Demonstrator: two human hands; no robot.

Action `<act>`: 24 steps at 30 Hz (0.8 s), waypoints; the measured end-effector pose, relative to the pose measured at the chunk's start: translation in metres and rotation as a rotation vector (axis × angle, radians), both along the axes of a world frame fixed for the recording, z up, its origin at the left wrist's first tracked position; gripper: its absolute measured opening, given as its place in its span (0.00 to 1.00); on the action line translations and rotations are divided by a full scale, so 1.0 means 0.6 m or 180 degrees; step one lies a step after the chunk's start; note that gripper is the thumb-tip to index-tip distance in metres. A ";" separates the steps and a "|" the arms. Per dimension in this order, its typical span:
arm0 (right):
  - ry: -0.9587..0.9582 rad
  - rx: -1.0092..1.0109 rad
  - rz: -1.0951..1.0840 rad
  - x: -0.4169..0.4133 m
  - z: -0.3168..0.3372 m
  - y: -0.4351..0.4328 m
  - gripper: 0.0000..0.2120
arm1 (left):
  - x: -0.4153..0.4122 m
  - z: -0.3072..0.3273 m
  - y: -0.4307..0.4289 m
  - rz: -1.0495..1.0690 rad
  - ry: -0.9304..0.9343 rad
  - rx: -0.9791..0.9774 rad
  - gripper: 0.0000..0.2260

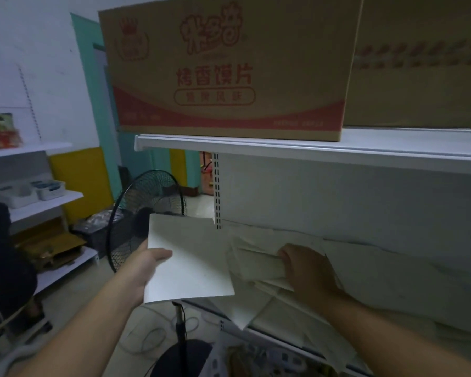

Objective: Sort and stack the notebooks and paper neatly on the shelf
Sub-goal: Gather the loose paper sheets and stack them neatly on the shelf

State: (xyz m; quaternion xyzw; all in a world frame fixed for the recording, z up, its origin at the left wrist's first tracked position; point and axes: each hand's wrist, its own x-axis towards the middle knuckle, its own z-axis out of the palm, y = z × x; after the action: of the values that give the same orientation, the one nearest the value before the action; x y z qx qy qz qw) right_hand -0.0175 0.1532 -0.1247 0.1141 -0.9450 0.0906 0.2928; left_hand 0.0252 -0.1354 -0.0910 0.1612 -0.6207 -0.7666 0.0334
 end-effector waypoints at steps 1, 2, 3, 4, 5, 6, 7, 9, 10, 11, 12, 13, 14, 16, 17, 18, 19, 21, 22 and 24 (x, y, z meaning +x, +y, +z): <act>0.0356 -0.0251 0.0096 -0.002 0.001 0.003 0.21 | 0.000 -0.001 0.002 0.0005 -0.0043 -0.0086 0.20; 0.0777 -0.0562 0.0346 -0.002 -0.001 0.005 0.21 | -0.002 -0.002 0.005 0.0007 -0.0075 -0.0140 0.20; 0.0936 -0.0834 0.0699 0.003 -0.001 0.002 0.21 | -0.005 -0.004 0.007 0.0002 -0.0070 -0.0166 0.20; 0.0999 -0.0915 0.1033 0.010 0.001 -0.006 0.21 | -0.004 -0.001 0.014 -0.0053 -0.0050 -0.0141 0.19; 0.0972 -0.0875 0.1340 0.019 0.003 -0.017 0.22 | -0.006 -0.002 0.018 -0.0118 -0.0029 -0.0084 0.17; 0.0971 -0.0760 0.1621 0.029 0.005 -0.029 0.21 | -0.004 0.003 0.029 -0.0205 -0.0052 -0.0031 0.16; 0.0980 -0.0606 0.1901 0.042 0.005 -0.042 0.19 | -0.005 0.004 0.038 -0.0299 -0.0088 0.0008 0.20; 0.1125 -0.0222 0.2296 0.063 0.004 -0.058 0.13 | -0.010 0.001 0.053 -0.0448 -0.0168 0.0021 0.31; 0.1231 -0.0067 0.2397 0.073 0.004 -0.061 0.11 | -0.009 0.002 0.062 -0.0458 -0.0137 0.0026 0.30; 0.1319 0.0053 0.2459 0.082 0.007 -0.060 0.09 | -0.012 -0.001 0.068 -0.0520 -0.0071 0.0081 0.27; 0.1397 0.0167 0.2468 0.089 0.010 -0.056 0.09 | -0.015 -0.004 0.074 -0.0544 -0.0016 0.0106 0.25; 0.1463 0.0280 0.2446 0.095 0.011 -0.048 0.09 | -0.017 -0.008 0.081 -0.0555 0.0018 0.0047 0.22; 0.1497 0.0411 0.2431 0.097 0.011 -0.037 0.09 | -0.017 -0.009 0.091 -0.0552 0.0065 -0.0054 0.20; 0.1402 0.0644 0.2409 0.101 0.012 -0.011 0.10 | -0.018 -0.012 0.111 -0.0500 0.0207 -0.0256 0.18; 0.1341 0.0672 0.2410 0.103 0.013 0.004 0.11 | -0.016 -0.011 0.122 -0.0488 0.0279 -0.0355 0.16; 0.1203 0.0606 0.2386 0.105 0.013 0.022 0.13 | -0.016 -0.011 0.133 -0.0536 0.0361 -0.0406 0.15; 0.0943 0.0458 0.2229 0.108 0.017 0.039 0.16 | -0.013 -0.009 0.143 -0.0581 0.0442 -0.0473 0.13; 0.0188 0.0011 0.1289 0.108 0.027 0.073 0.23 | -0.009 -0.005 0.156 -0.0626 0.0616 -0.0514 0.11; -0.0367 -0.0121 0.0569 0.106 0.028 0.093 0.27 | -0.009 -0.002 0.158 -0.0644 0.0688 -0.0487 0.10; -0.1677 0.0107 -0.0627 0.103 0.017 0.133 0.36 | -0.015 -0.003 0.159 -0.0710 0.0731 -0.0359 0.11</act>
State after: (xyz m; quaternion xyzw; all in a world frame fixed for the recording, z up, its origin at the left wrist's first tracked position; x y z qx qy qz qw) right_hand 0.0441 0.2330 -0.1145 -0.0009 -0.9965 0.0726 0.0425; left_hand 0.0161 -0.0401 -0.0927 0.0005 -0.6689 -0.7428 0.0278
